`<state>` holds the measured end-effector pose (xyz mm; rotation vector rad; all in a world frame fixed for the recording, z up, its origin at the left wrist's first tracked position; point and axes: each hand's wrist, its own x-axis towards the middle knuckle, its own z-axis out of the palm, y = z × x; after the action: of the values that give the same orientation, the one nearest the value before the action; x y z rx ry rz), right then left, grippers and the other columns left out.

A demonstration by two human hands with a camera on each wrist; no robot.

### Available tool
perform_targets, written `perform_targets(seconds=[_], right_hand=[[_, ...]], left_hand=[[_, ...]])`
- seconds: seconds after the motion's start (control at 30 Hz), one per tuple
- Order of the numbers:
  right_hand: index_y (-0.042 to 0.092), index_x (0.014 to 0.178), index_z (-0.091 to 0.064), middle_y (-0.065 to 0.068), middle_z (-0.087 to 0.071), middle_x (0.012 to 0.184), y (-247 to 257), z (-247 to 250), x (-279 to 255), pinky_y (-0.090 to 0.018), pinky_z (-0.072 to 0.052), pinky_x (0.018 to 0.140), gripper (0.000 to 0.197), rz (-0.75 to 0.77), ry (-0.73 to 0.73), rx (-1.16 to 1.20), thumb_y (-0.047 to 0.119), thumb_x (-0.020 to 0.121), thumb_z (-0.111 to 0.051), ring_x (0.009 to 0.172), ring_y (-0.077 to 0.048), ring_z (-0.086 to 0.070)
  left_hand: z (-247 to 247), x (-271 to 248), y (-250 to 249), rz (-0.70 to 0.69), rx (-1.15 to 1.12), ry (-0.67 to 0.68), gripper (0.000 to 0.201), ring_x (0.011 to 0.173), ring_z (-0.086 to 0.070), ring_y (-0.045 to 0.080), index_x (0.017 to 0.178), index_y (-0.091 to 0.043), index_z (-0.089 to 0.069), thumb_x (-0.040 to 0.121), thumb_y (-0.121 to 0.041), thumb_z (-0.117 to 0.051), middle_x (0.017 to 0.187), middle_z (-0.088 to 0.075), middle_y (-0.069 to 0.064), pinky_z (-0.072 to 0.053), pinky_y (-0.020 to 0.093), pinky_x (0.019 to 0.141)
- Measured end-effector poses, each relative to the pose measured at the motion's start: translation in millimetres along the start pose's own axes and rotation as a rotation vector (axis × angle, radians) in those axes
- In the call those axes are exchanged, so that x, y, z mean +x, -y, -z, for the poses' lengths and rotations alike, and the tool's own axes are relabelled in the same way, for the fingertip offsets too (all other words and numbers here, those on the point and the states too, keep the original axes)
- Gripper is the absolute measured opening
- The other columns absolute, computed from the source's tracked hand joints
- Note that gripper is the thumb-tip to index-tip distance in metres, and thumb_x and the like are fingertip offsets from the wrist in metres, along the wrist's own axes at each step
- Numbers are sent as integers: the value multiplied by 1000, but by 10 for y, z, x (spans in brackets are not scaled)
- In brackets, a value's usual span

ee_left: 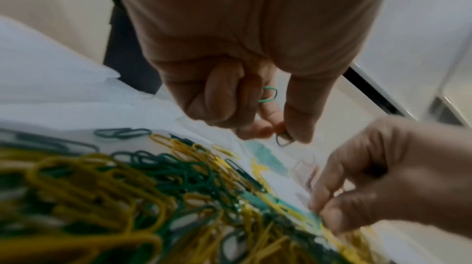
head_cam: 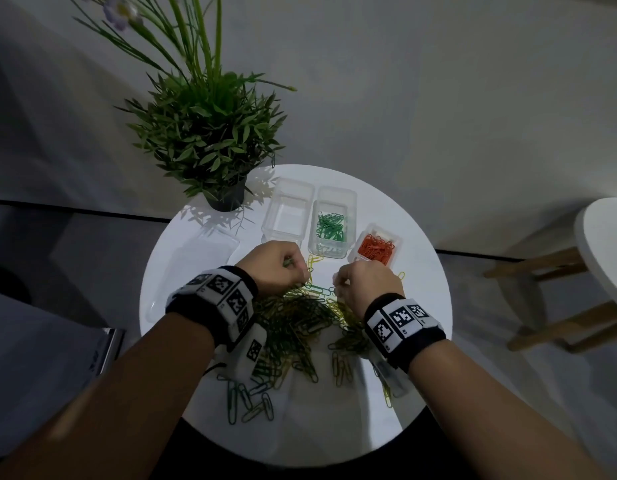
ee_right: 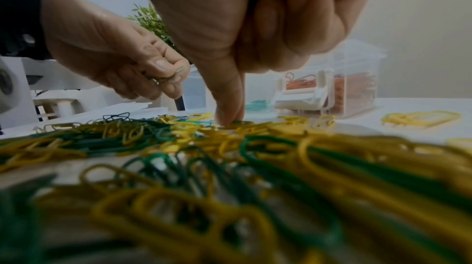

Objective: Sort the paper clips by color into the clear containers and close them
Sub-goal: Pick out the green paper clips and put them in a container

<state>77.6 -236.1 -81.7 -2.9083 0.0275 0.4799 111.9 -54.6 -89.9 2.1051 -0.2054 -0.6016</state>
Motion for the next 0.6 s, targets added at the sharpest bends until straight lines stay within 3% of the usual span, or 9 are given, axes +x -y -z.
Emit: perform_targets(seconds=[0.1,0.27,0.33,0.43,0.53,0.6], right_hand=[[26,91,-68,2,-66,100,29,-10,12,-29,-46,73,8,6,-8,10,25,87,-60,98,-24,-60],[19,97,-68,-3,-65,102,90,-15,28,-32,-49,78,14,9,41,-40,18,88,-58,100,-26,-60],[14,96,-68,-6,-66,99,112,-24,54,-32,-53,76,15,6,105,-64,14,86,-56,96,-27,-62],[13,96,-64,-7,-66,96,119,-47,63,-34,-54,76,14,26,213,-70,12,85,-55,94,-27,-63],[15,100,-56,-7,-63,98,93,-91,-4,-33,-49,72,14,41,195,-85,16,88,-51,95,-28,-61],[17,97,-54,-7,-64,94,33,-107,-58,-34,-49,72,9,38,109,-30,19,89,-50,92,-30,-61]], left_hand=[[45,-49,15,18,-124,4,5,84,-68,12,81,-7,-67,86,-10,-68,83,-73,-2,-52,25,80],[1,-51,-9,120,-229,-46,11,72,-61,20,88,-12,-57,93,-9,-47,74,-66,4,-44,30,68],[-41,-41,-61,123,-87,-44,18,77,-58,22,95,-15,-59,95,-17,-41,82,-61,3,-45,30,70],[-128,-34,-162,14,369,2,18,99,-58,20,99,-28,-64,92,-29,-47,106,-65,-3,-47,32,86],[-215,-9,-214,-89,663,38,18,110,-57,18,103,-34,-68,87,-30,-60,115,-64,-7,-41,28,81],[-243,15,-244,-113,750,40,16,107,-59,21,100,-31,-69,86,-26,-63,110,-66,-4,-41,28,78]])
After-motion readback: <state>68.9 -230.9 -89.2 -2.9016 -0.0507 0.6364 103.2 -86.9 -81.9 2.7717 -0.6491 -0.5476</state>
